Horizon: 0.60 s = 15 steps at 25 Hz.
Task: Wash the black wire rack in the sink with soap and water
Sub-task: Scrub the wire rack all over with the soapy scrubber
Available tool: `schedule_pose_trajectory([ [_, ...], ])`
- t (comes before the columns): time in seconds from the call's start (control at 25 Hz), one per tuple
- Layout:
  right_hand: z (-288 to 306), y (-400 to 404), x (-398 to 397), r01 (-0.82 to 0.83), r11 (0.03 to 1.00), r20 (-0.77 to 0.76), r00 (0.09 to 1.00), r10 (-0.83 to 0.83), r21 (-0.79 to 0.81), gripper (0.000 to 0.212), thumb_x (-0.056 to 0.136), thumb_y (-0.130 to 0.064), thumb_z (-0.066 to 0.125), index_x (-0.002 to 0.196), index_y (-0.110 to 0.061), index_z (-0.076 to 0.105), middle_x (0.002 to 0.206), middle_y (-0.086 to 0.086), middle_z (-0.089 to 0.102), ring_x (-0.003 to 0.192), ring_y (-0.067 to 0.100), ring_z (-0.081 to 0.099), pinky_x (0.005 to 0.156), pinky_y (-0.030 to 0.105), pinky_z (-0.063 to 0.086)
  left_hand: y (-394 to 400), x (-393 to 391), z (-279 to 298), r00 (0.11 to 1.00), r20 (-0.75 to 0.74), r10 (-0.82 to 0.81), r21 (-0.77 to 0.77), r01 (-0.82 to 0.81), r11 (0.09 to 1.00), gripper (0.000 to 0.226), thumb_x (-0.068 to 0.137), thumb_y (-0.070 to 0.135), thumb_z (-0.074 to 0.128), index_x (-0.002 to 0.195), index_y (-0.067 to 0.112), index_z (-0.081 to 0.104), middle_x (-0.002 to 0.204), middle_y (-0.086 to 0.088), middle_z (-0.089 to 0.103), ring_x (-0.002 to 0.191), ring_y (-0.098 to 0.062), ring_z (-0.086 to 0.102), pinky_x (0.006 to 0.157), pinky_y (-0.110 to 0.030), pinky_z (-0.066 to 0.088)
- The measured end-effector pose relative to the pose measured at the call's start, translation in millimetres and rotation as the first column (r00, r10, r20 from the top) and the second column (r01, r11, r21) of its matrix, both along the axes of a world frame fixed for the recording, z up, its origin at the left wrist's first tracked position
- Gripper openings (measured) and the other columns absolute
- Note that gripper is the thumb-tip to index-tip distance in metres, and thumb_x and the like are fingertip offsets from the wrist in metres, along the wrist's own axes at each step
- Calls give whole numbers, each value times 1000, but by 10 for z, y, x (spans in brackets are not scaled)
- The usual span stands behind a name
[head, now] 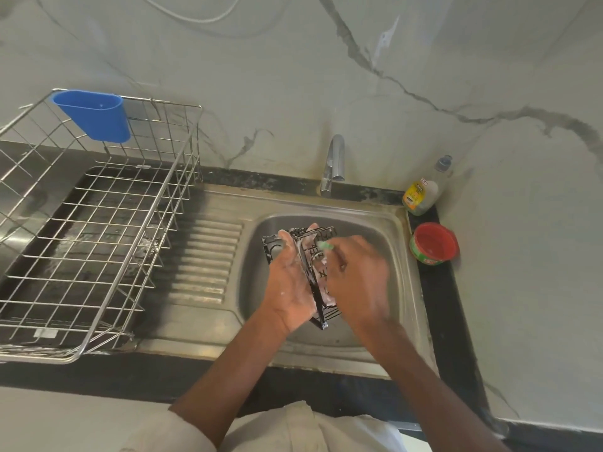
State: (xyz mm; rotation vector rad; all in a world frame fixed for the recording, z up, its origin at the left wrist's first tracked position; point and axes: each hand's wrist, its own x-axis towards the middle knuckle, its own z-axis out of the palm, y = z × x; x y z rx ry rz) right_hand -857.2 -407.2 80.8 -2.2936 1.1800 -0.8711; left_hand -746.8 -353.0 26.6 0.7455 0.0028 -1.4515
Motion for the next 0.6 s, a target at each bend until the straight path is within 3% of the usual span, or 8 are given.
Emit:
schedule_pose_trajectory([
  [0.08, 19, 41, 85, -103, 994, -24, 994, 103, -23, 13, 93, -6, 69, 96, -13, 78, 84, -2, 68, 73, 13, 59, 65, 26, 51, 10, -56, 4, 999, 40, -25, 33, 24, 999, 71, 87, 74, 58, 133, 21, 71, 121, -8, 70, 113, -29, 69, 96, -43, 54],
  [0.2, 59, -64, 282, -27, 997, 31, 999, 24, 68, 13, 92, -7, 67, 87, -14, 76, 77, -3, 66, 69, 13, 59, 62, 27, 49, 12, -129, -9, 994, 105, -39, 88, 30, 996, 60, 100, 68, 51, 126, 18, 73, 118, -7, 73, 111, -25, 72, 91, -38, 58],
  [0.32, 6, 141, 130, -86, 995, 28, 996, 85, 58, 14, 87, -2, 70, 90, -14, 77, 77, -15, 59, 65, 4, 51, 60, 8, 38, -17, 4, 5, 998, 17, 55, 19, -55, 998, 70, 97, 75, 57, 144, 24, 63, 129, -8, 68, 119, -27, 66, 103, -44, 52],
  [0.4, -53, 370, -56, -159, 987, -43, 986, 160, 27, 16, 83, 0, 72, 86, -14, 76, 75, -20, 47, 64, 3, 44, 59, 5, 31, -16, 57, -30, 996, 15, 86, 9, -86, 996, 74, 97, 77, 52, 149, 26, 62, 127, -10, 70, 114, -30, 66, 101, -46, 52],
  [0.52, -45, 31, 39, -74, 997, -11, 997, 74, 24, 13, 86, -2, 71, 87, -14, 77, 74, -15, 54, 63, 5, 49, 59, 10, 38, -43, -15, -53, 997, 55, 54, 19, -55, 998, 66, 102, 74, 42, 123, 23, 79, 111, -9, 75, 107, -29, 65, 96, -45, 51],
  [0.6, 89, -200, 232, 25, 997, -52, 998, -21, 80, 14, 91, -6, 68, 92, -16, 78, 78, -9, 64, 66, 5, 55, 63, 14, 47, -42, -77, -64, 993, 116, 21, 53, -27, 998, 70, 104, 75, 38, 125, 21, 78, 122, -10, 75, 121, -32, 61, 102, -47, 48],
])
